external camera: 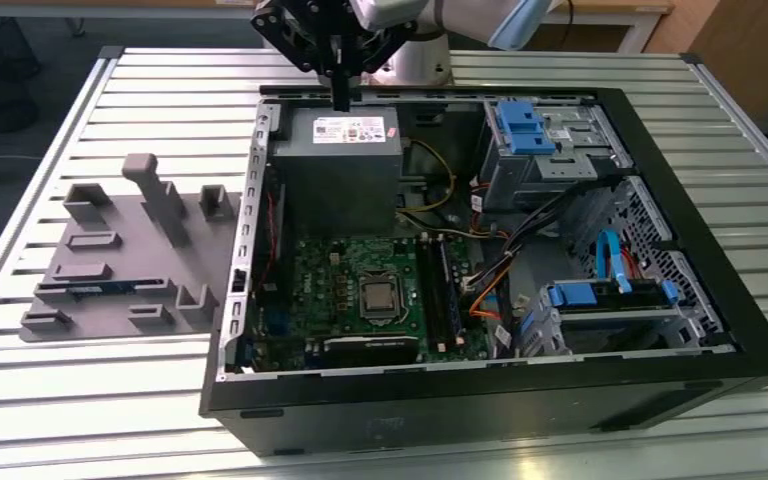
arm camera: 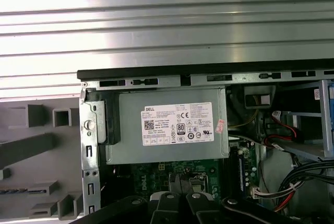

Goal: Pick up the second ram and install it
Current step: 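Reach for the second ram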

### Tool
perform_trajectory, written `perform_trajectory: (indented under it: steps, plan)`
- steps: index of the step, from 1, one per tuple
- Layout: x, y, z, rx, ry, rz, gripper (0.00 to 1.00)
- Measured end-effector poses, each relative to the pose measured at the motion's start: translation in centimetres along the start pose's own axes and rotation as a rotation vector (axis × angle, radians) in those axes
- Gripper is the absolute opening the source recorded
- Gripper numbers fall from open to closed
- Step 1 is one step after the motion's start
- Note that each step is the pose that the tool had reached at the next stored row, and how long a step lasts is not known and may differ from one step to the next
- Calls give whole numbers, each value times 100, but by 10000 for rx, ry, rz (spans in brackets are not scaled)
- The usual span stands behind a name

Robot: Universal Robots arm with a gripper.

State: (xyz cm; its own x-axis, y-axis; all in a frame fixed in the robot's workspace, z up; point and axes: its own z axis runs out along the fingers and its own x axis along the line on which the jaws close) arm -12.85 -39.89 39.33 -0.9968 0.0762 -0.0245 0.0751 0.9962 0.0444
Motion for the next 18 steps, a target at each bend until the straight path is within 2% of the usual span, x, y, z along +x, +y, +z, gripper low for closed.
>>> perform_trajectory:
  steps: [1, 18]
  plan:
    - [27, -2, -1, 0, 0, 0, 11]
    - [96, -7, -3, 0, 0, 0, 11]
